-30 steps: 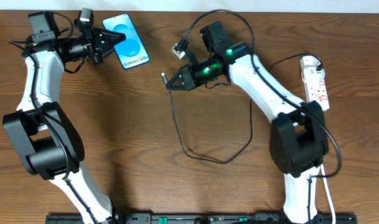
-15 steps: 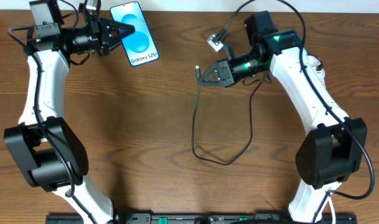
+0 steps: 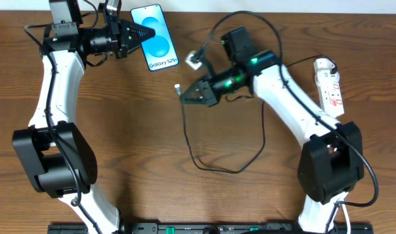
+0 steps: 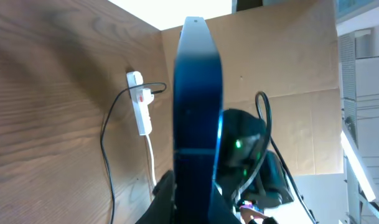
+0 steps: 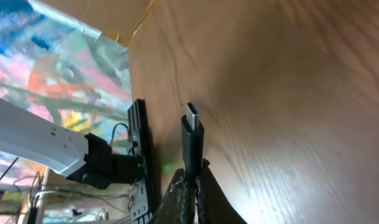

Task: Plug charger to phone and switch on socket
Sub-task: 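Lift the plug with the right gripper toward the phone's bottom edge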

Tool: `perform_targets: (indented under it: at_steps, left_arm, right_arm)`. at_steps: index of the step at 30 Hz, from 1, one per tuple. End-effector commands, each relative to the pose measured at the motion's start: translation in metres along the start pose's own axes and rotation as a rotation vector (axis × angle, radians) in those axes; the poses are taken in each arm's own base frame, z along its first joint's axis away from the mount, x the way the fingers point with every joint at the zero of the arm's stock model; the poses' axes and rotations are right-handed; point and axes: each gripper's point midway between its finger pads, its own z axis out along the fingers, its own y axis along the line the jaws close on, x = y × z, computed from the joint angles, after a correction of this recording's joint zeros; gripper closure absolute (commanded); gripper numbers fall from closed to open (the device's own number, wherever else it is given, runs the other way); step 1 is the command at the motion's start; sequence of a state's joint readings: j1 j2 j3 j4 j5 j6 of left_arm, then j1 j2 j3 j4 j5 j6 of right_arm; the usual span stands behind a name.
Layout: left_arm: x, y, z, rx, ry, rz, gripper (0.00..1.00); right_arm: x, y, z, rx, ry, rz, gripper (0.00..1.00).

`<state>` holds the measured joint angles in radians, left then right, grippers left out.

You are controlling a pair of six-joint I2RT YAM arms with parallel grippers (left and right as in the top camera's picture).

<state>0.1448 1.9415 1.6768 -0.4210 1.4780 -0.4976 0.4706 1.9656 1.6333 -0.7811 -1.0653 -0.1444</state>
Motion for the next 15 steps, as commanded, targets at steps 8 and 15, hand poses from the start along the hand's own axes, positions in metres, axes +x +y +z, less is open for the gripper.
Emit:
perform_targets:
  at_steps: [8, 15]
  left_arm:
    - [0.002, -0.014, -0.002, 0.023, 0.008, 0.026, 0.93]
    - [0.002, -0.014, -0.002, 0.023, 0.009, 0.026, 0.93]
  right_arm:
    - [-0.016, 0.027, 0.003, -0.087, -0.043, -0.086, 0.99]
    - [-0.024, 0.034, 0.001, -0.127, -0.072, -0.132, 0.99]
